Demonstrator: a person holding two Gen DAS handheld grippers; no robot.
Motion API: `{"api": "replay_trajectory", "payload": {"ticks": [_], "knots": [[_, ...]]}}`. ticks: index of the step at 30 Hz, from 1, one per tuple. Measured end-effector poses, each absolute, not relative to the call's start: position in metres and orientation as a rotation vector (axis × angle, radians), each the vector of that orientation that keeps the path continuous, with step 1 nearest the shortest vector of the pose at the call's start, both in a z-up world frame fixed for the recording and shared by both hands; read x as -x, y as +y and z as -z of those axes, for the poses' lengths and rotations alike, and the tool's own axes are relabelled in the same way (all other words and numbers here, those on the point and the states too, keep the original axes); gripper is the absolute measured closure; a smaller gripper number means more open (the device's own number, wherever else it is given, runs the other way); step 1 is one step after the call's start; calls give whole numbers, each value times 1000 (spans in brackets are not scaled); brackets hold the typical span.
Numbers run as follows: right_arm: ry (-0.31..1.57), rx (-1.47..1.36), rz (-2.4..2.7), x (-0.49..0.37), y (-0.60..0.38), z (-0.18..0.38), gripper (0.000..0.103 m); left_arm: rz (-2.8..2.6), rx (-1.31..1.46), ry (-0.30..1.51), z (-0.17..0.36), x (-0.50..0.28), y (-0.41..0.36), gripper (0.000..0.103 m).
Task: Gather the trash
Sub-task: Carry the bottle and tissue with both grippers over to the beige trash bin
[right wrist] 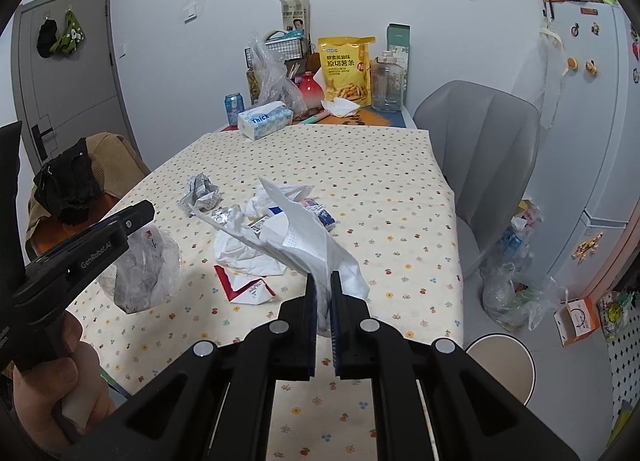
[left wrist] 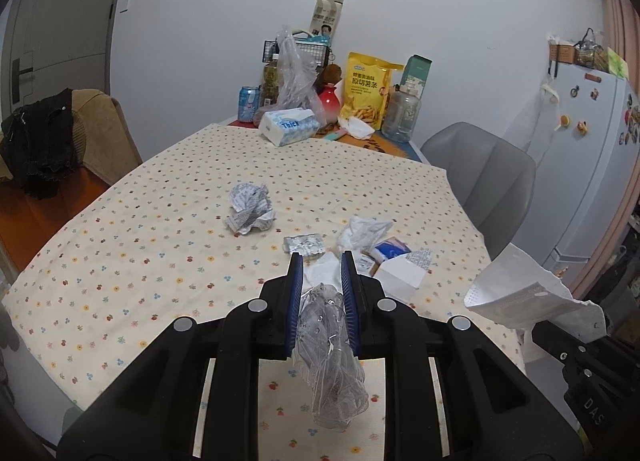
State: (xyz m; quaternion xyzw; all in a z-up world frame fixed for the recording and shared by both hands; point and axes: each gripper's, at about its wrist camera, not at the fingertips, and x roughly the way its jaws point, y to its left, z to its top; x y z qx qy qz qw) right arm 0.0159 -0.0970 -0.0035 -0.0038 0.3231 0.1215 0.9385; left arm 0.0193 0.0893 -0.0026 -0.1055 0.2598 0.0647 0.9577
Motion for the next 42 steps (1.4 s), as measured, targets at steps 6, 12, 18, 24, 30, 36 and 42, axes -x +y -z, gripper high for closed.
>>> {"api": "replay_trajectory", "payload": {"ticks": [6,12,18,24,30,36,42], "knots": [[667,-16,-209,-19,-117,7,96,-57,217,513,2,-24,67,83],[665,-36,-160,-22,-140,9,96,-3,191,506,1,-34,39,83],[664,-69,-101,-23,-172,14,96,49,161,525,4,-49,7,83],[663,-95,-60,-25,-202,16,96,93,130,538,6,-66,-33,83],[651,-103,3,-27,-233,11,96,155,92,544,4,-78,-73,83],[640,-119,80,-26,-265,6,96,218,74,553,4,-90,-108,83],[647,-147,149,-23,-298,12,96,283,40,556,5,-97,-148,83]]}}
